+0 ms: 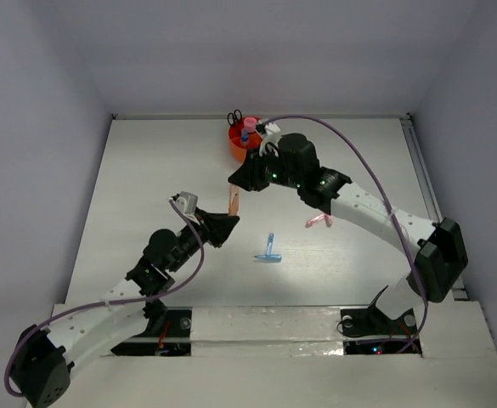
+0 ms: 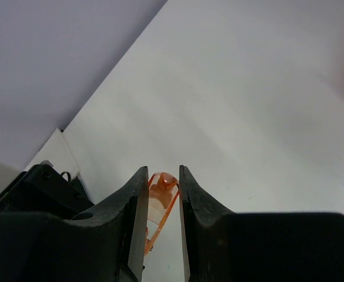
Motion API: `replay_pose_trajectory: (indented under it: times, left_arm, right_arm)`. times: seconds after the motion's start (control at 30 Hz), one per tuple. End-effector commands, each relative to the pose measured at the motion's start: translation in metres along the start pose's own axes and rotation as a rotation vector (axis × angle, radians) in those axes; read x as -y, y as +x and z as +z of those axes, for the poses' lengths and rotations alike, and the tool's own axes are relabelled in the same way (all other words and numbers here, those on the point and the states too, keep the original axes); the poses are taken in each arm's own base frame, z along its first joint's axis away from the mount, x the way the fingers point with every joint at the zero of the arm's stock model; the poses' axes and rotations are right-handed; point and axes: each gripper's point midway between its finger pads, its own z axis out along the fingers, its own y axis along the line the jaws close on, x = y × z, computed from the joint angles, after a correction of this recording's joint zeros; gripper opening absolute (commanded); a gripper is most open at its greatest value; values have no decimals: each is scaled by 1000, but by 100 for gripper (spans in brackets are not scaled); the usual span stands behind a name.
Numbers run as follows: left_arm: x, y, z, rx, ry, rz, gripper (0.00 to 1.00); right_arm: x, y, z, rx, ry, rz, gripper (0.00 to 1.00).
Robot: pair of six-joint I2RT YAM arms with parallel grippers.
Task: Sort the stationery into containers
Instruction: Close the pen cap on the pen.
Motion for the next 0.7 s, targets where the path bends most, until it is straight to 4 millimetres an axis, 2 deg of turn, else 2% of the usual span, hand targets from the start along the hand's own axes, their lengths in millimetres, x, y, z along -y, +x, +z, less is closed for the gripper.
replay_pose_trajectory:
  times: [0.0,0.07,0.1,0.13,0.23,0.3,0.33,0.4,0.43,0.53,0.63,0.67]
  left_arm:
    - [42,-93,1,291,99,-8,0]
    - [37,-102,-3,333,67,-35,0]
    - [37,-104,-4,343,64,-41,0]
    - [36,-105,-4,348,60,-50,0]
    - [38,-103,-2,332,70,-49,0]
    - [40,-99,2,314,76,-46,0]
    - [40,-97,3,302,83,-44,0]
    - [41,-95,4,297,86,-43,0]
    - [39,-96,4,303,80,-42,0]
    - [38,-106,0,336,61,-25,0]
    - [44,-117,1,350,66,-11,0]
    - [47,-122,2,358,71,-11,0]
  right_arm:
    - [-15,33,-12,-52,-34,13,0]
    - [-12,32,-19,-15,-16,23,0]
    - [-12,40,-20,-5,-15,42,0]
    - [-15,37,-28,20,-21,48,0]
    - [-13,28,-36,76,-5,43,0]
    - [-10,24,-38,84,21,21,0]
    - [-14,17,-39,98,14,11,0]
    - [-17,14,-37,97,-2,1,0]
    - [-25,18,-35,77,-33,2,0]
    - [-29,36,-26,25,-53,15,0]
    - [-33,67,-16,-40,-59,18,0]
    - [-35,84,-14,-73,-64,25,0]
